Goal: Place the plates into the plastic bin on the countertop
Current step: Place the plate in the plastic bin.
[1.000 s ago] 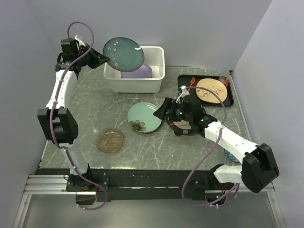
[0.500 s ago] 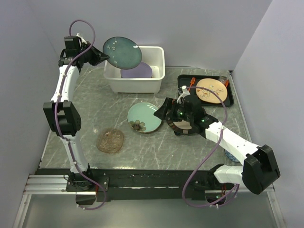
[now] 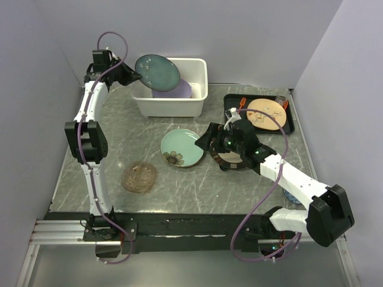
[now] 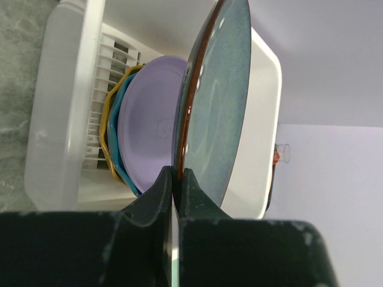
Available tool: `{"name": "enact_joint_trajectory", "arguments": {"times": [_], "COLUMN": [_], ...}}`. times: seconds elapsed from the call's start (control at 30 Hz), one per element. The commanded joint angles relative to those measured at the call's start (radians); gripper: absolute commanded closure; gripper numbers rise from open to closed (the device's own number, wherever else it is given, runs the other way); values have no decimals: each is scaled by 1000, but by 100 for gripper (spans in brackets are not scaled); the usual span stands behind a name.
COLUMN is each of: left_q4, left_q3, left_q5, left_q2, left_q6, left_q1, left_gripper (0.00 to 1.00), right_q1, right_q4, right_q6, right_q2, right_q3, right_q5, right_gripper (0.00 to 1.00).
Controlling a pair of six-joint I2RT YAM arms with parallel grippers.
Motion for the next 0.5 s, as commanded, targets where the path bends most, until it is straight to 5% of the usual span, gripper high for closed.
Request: {"name": "enact_joint_trajectory", "arguments": {"times": [0.0, 0.47], "left_q4": [169, 161], "left_q3": [109, 95], "left_q5": [49, 43], "left_q2": [-6, 86], "left_q6": [-20, -8], "left_q1": [-32, -92], "left_gripper": [99, 99], "right_q1": [5, 5], "right_q4": [4, -2], "right_q6": [-16, -23], "right_q2": [-18, -18], "right_q3": [10, 1], "right_q5": [13, 16], "right_gripper": [0, 0]}}
